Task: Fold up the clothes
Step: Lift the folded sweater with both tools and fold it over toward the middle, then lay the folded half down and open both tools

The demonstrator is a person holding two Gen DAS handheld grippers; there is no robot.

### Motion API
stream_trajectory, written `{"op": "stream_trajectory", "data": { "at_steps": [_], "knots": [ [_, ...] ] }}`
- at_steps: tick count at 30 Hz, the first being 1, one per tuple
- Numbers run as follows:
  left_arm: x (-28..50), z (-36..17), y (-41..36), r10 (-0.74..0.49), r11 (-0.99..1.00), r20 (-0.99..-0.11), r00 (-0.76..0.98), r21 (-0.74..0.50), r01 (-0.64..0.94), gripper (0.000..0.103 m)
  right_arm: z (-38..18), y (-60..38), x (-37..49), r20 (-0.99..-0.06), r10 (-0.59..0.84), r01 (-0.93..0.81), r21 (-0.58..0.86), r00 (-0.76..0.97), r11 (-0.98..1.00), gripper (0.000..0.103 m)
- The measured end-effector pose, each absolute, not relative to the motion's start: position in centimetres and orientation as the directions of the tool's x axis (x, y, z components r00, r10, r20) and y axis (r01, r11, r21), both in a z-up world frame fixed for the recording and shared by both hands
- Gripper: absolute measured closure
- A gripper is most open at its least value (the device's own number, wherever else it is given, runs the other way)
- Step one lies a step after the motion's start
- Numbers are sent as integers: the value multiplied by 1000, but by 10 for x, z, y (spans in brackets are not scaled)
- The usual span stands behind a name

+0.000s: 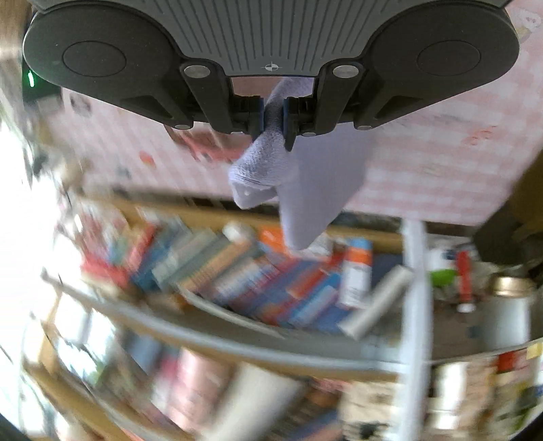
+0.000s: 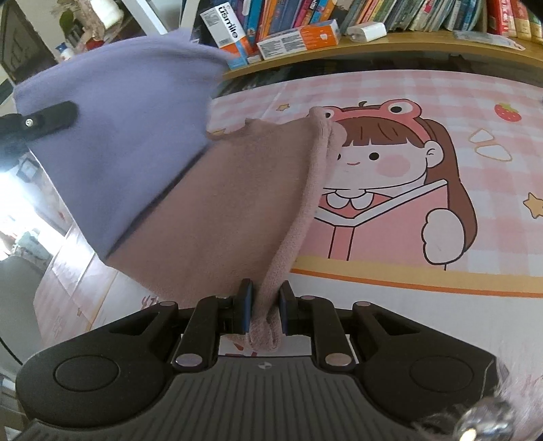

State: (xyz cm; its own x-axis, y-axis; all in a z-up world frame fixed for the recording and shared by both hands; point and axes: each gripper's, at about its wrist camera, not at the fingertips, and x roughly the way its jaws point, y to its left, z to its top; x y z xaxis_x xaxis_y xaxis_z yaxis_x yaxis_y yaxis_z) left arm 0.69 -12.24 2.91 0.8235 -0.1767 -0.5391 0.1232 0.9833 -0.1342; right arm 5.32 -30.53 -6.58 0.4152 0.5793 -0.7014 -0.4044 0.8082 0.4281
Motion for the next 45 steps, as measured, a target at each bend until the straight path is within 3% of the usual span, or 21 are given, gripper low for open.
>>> {"op": "stream_trajectory", "data": {
  "at_steps": [3, 6, 10, 13, 15, 18, 21, 23, 24, 27, 29, 30, 32, 35, 38, 39, 44, 45],
  "knots": [
    [11, -4, -169, -182, 971, -662, 727, -5, 237, 87, -65, -310, 53, -695, 597, -411, 446, 400, 795, 85],
    [13, -35, -187, -166, 960, -742, 649, 29, 278, 84, -62, -323, 51, -683, 618, -409, 474, 389, 780, 85],
    [10, -42, -184, -178, 964, -744, 644, -3, 264, 81, -58, -344, 48, -667, 638, -393, 507, 385, 767, 83],
    [10, -42, -190, -184, 963, -745, 641, -5, 270, 67, -53, -357, 45, -660, 636, -375, 516, 400, 770, 83],
    [7, -39, -199, -204, 955, -738, 643, -6, 297, 51, -49, -366, 46, -654, 628, -352, 520, 423, 778, 83],
    [-3, -30, -208, -268, 933, -718, 643, -27, 359, 44, -40, -379, 53, -631, 620, -314, 536, 467, 783, 83],
    [-17, -20, -199, -339, 914, -698, 631, -87, 396, 44, -27, -381, 64, -594, 644, -319, 566, 482, 760, 80],
    [-27, -10, -184, -358, 915, -667, 653, -111, 389, 43, -18, -378, 72, -567, 669, -332, 589, 480, 737, 66],
    [-31, -5, -172, -341, 927, -647, 682, -111, 358, 43, -17, -372, 74, -559, 690, -340, 608, 460, 718, 57],
    [-34, 2, -131, -234, 972, -618, 750, -120, 204, 44, -15, -351, 83, -531, 748, -357, 661, 398, 660, 55],
    [-30, 0, -108, -142, 990, -619, 772, -108, 96, 51, -17, -335, 88, -538, 761, -349, 678, 363, 647, 55],
    [-26, -3, -103, -131, 991, -621, 773, -106, 83, 61, -19, -328, 90, -549, 758, -341, 679, 352, 650, 55],
    [-19, -8, -93, -113, 993, -625, 772, -103, 62, 71, -25, -315, 95, -572, 747, -321, 676, 338, 663, 55],
    [-4, -18, -92, -132, 991, -639, 757, -97, 91, 75, -33, -310, 98, -568, 754, -287, 701, 329, 653, 61],
    [11, -30, -91, -159, 987, -670, 725, -120, 106, 82, -30, -311, 95, -520, 787, -291, 737, 332, 610, 77],
    [14, -35, -92, -156, 988, -688, 709, -114, 106, 83, -30, -312, 94, -504, 797, -292, 748, 333, 596, 92],
    [23, -49, -91, -183, 983, -738, 649, -128, 132, 83, -19, -314, 84, -417, 846, -331, 788, 332, 518, 93],
    [24, -49, -90, -191, 981, -742, 643, -130, 142, 83, -22, -315, 85, -438, 832, -319, 779, 341, 540, 94]
  ]
}}
